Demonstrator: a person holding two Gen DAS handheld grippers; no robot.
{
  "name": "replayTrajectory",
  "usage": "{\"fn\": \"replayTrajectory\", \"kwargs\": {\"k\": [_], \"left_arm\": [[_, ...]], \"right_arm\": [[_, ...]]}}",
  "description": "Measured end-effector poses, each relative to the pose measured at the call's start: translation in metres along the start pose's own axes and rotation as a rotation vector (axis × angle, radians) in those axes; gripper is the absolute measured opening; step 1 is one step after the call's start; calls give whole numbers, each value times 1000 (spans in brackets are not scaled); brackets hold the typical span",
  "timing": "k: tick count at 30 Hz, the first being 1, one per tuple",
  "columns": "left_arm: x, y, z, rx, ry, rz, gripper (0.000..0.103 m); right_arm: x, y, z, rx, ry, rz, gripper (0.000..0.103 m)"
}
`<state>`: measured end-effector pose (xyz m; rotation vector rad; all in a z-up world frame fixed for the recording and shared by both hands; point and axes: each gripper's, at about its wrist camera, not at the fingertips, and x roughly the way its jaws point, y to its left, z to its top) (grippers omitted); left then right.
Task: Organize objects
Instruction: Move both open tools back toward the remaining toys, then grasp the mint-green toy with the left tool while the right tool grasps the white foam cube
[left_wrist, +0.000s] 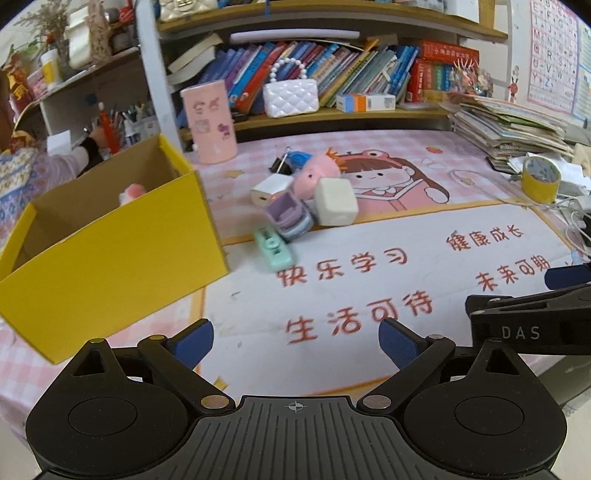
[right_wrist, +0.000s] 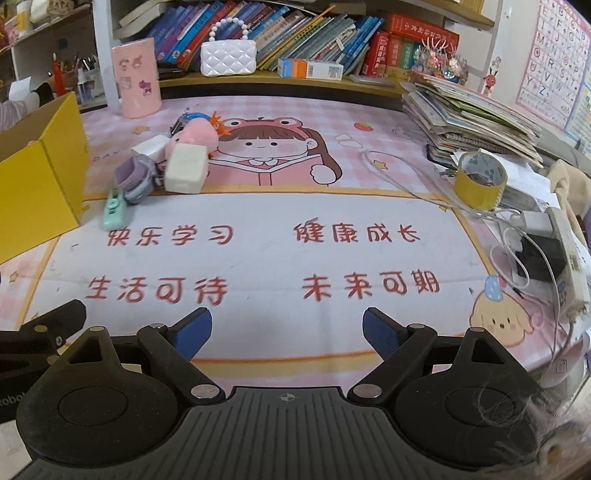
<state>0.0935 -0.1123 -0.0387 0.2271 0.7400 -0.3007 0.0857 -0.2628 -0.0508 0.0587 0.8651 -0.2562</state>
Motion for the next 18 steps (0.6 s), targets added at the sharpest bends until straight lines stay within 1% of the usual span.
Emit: {"fn": "replayTrajectory", "kwargs": {"k": [12, 16, 18], "left_arm": [[28, -23, 27, -19, 13, 37, 98], [35, -26, 38, -52, 2, 58, 96], [40, -25, 45, -83, -13, 69, 92]], "right_arm": [[34, -26, 34, -28, 4, 66, 88], [38, -35, 44, -18, -36, 97, 88], [39, -40, 49, -1, -63, 112, 87]]}}
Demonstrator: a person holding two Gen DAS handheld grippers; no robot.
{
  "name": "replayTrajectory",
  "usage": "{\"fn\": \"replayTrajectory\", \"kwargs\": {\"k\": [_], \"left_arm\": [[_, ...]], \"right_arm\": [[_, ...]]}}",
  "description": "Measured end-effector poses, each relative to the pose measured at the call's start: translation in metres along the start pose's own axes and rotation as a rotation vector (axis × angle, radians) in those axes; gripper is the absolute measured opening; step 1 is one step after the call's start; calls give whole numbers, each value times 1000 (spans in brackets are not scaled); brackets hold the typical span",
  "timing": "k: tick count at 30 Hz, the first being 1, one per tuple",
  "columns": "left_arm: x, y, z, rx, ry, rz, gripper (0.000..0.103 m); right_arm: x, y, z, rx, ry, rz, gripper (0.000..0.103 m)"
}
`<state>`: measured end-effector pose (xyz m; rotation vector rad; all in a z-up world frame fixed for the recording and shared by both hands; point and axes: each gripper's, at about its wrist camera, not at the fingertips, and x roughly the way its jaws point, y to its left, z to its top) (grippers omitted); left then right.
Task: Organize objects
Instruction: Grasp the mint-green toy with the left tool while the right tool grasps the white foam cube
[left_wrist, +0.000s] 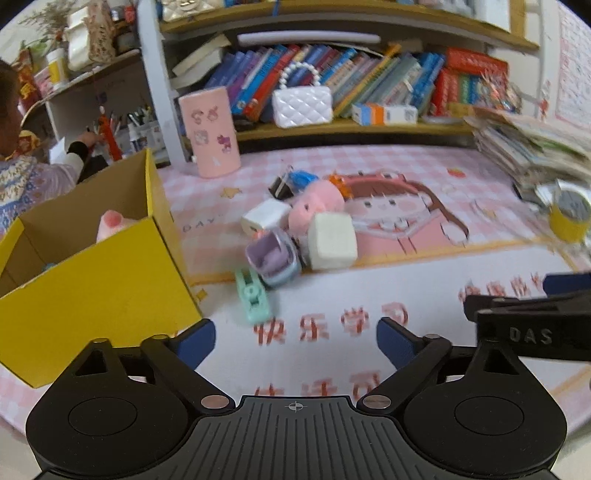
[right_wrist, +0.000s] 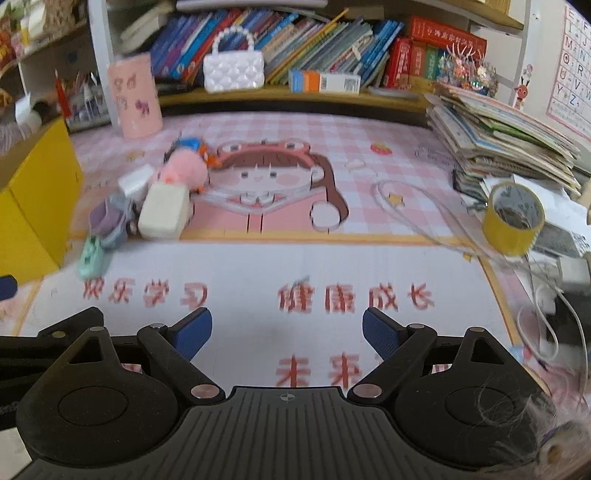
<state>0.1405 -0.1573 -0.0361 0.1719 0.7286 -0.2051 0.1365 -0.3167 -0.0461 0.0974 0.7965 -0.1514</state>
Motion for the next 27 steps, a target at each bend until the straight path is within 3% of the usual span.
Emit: {"fn": "replayTrajectory", "kwargs": {"k": [5, 8, 14, 18, 20, 27], "left_arm": [[24, 4, 13, -59, 30, 48, 61], [43, 9, 18, -98, 56, 82, 50], [80, 20, 28, -155, 118, 146, 42], [95, 22, 26, -161, 160, 147, 34], [94, 25, 23, -183, 146, 130, 24], [63, 30, 18, -203, 121, 93, 23]], "right_arm": [[4, -9, 14, -4, -46, 31, 85], [8, -9, 20, -33, -61, 53, 85], [17, -5, 29, -100, -66, 104, 85], [22, 0, 35, -125, -80, 161, 85], [27, 3, 40, -118, -73, 200, 85], [50, 25, 66, -69, -70, 321, 82]]}}
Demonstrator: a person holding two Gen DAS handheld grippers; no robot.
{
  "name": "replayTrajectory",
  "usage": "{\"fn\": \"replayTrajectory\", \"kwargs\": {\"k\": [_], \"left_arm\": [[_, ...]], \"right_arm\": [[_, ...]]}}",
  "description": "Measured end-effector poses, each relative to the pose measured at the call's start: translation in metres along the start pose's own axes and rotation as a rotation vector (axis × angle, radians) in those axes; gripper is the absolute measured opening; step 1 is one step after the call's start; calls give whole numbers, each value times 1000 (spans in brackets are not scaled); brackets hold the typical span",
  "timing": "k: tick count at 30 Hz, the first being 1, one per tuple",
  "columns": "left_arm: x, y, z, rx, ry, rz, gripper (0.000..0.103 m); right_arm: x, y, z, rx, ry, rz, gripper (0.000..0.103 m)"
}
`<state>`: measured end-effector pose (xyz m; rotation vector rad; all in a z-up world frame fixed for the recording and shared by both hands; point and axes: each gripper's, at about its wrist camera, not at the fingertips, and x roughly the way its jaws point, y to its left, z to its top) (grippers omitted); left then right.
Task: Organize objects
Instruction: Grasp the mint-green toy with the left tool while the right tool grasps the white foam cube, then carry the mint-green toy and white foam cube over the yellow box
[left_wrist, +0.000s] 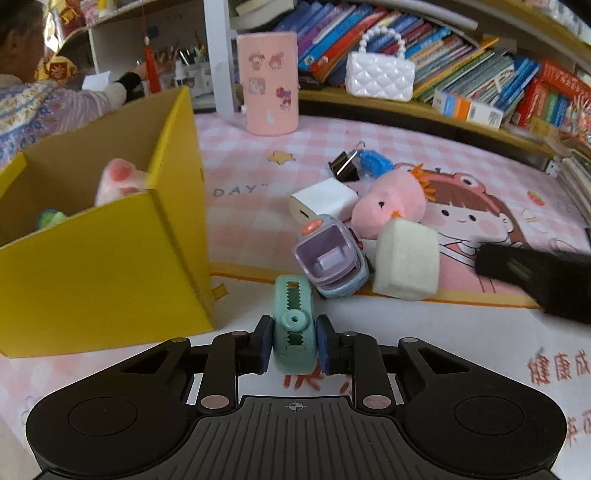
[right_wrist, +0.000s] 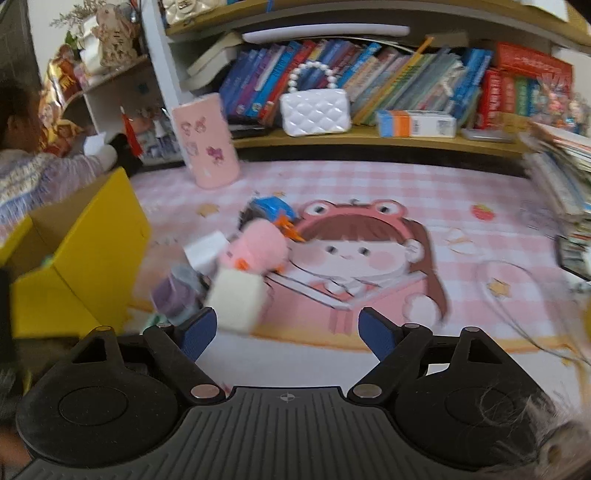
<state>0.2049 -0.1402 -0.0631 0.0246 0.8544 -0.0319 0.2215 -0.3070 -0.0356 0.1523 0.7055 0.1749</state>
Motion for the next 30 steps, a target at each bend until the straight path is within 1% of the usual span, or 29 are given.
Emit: {"fn": "replayTrajectory", "kwargs": {"k": [2, 4, 5, 7, 11, 13, 14, 16, 19, 22, 26, 30], "left_arm": [[-11, 6, -3, -15, 1, -3, 23], [-18, 13, -6, -34, 8, -2, 23], [-21, 16, -8, -42, 10, 0, 23], [-26, 22, -11, -58, 12, 9, 23], [-30, 30, -17, -71, 22, 18, 23], [-32, 33, -19, -75, 21, 14, 23], [-33, 35, -20, -77, 19, 12, 23], [-36, 38, -20, -80, 12, 4, 23], [-41, 41, -20, -81, -1, -15, 23], [-47, 46, -21, -75, -18, -22, 23], [-57, 56, -25, -77, -38, -19, 23], [-65, 67, -33, -85, -42, -28, 23]], "right_arm": [[15, 7, 6, -8, 8, 22, 78], [32, 12, 12, -2, 37, 35, 70], [40, 13, 14, 12, 54, 39, 69], [54, 14, 17, 48, 86, 40, 62], [75, 15, 16, 97, 153, 57, 55], [78, 14, 13, 116, 168, 78, 45], [77, 13, 12, 127, 165, 84, 44], [73, 12, 12, 134, 158, 86, 38], [58, 10, 10, 154, 131, 64, 35], [37, 10, 7, 149, 98, 36, 34], [3, 20, -6, 93, 85, 24, 34], [-18, 43, -25, -10, 84, 29, 33]]}}
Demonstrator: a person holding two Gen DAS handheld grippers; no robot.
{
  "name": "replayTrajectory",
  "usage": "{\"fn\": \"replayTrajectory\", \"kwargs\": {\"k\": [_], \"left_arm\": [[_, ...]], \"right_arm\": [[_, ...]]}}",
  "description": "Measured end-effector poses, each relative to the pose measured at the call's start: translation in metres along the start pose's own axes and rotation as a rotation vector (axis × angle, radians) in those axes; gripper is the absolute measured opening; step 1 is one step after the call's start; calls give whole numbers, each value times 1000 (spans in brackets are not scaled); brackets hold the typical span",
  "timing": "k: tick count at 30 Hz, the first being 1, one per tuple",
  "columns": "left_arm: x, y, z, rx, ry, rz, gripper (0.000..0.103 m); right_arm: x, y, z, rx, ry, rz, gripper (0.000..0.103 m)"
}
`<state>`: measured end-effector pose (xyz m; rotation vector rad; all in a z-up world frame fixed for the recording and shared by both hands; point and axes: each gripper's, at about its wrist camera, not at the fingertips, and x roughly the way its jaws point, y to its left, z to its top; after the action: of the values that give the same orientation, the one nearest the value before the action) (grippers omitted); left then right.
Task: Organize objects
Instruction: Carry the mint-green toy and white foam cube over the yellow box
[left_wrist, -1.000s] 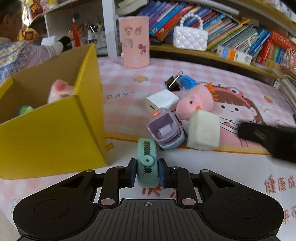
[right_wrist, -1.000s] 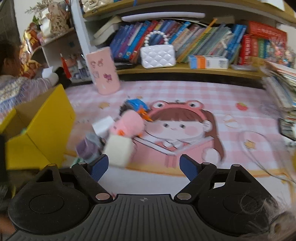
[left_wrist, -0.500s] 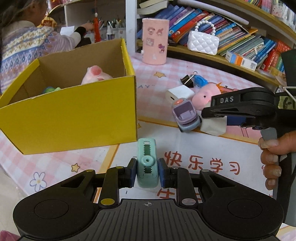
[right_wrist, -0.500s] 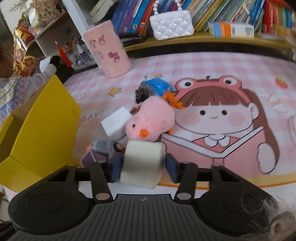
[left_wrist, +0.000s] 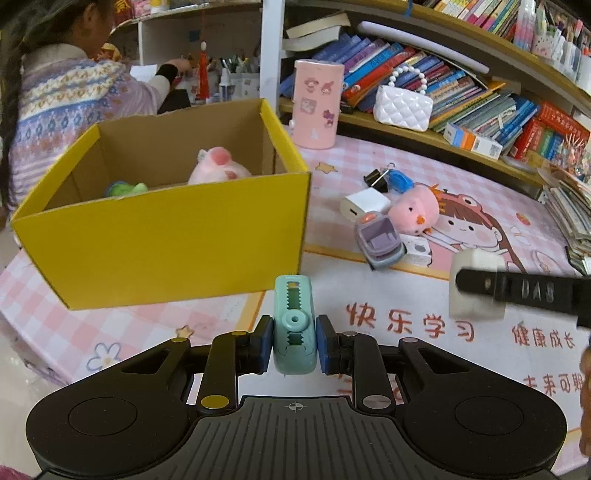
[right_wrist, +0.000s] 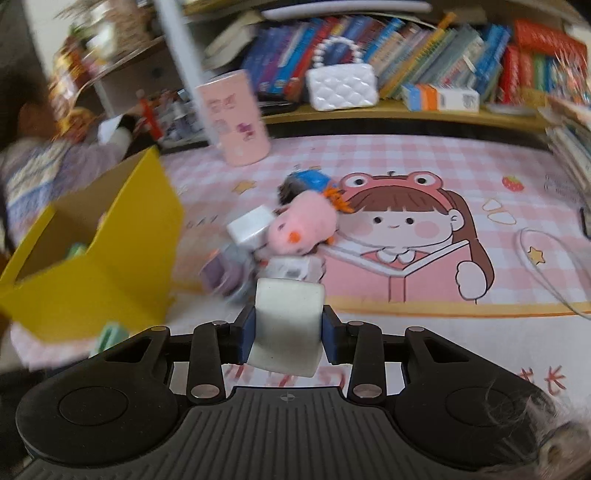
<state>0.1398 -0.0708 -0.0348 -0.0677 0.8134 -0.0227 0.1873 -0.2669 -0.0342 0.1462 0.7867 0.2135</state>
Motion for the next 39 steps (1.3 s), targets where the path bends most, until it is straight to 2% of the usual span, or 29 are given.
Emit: {"fn": "replayTrajectory", "kwargs": {"k": [4, 11, 26, 39], "left_arm": [[-8, 10, -11, 8, 8, -6, 23], [-28, 36, -26, 22, 3, -8, 23], [-63, 96, -61, 38, 42, -4, 23], [-85, 136, -81, 37, 22, -5, 23]], "right_arm": [[-7, 27, -16, -94, 18, 13, 32], [-14, 66, -36, -156, 58, 35, 32], [-24, 138, -79, -163, 116, 52, 32], [-35, 179, -107, -149, 112, 38, 32]]}}
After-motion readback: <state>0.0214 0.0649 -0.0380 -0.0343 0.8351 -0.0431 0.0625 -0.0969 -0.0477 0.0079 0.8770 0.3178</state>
